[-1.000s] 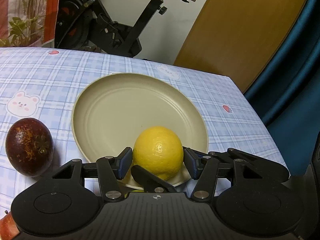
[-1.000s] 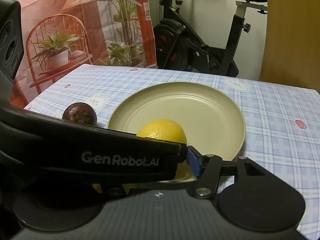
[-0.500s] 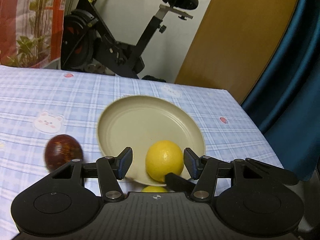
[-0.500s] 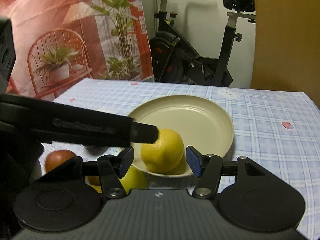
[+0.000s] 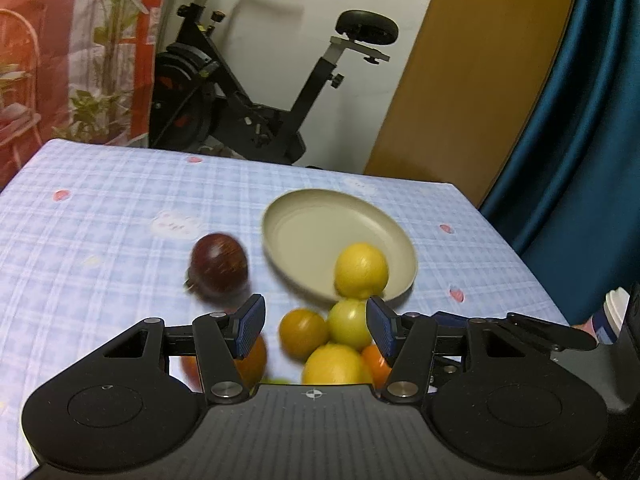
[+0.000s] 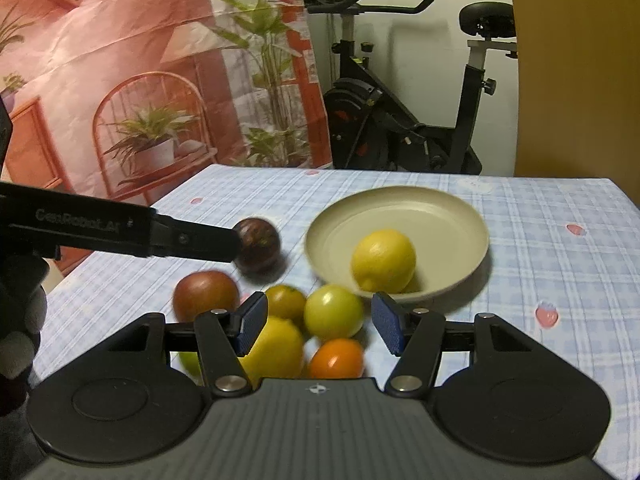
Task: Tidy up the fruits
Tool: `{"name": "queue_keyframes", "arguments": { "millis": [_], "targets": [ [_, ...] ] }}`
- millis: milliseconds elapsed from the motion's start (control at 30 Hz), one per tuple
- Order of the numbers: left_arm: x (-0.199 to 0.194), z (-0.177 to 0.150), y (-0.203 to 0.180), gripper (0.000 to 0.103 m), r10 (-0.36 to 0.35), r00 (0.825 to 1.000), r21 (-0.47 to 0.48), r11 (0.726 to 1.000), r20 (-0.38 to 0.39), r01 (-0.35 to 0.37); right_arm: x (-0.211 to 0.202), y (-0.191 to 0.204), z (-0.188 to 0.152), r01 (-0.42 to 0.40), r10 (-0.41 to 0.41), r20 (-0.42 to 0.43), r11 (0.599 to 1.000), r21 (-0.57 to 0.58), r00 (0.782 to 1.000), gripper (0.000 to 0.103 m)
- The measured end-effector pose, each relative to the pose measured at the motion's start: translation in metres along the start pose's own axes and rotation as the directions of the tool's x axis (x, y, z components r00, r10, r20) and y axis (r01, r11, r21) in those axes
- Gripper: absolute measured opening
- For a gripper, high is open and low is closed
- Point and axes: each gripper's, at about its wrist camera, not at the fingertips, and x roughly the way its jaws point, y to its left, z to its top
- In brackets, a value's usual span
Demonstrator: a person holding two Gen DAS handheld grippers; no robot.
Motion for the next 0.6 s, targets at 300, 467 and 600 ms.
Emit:
{"name": "queue_keyframes", "arguments": {
  "millis": [300, 467, 600],
  "targets": [
    [-0.025, -0.033, 0.005, 0.058, 0.004, 1.000, -0.018, 1.000, -0.004, -0.004, -0.028, 0.018, -0.026, -0.031, 0.030, -0.053, 0.999, -0.024, 0.998, 0.061],
    [-0.033, -0.050, 0.008, 0.058, 0.014, 1.000, -0.029, 0.999, -0.008, -0.015, -0.042, 0.030, -0.044, -0.060, 0.053, -0.110, 0.997, -0.057, 0.992, 0.061],
    [-0.037, -0.060, 0.010, 0.058, 0.027, 1.000, -0.043, 0.999, -0.009, -0.027, -0.044, 0.038, -0.058, -0.080, 0.065, -0.168, 0.993, -0.083, 0.984, 0.061]
  ]
}}
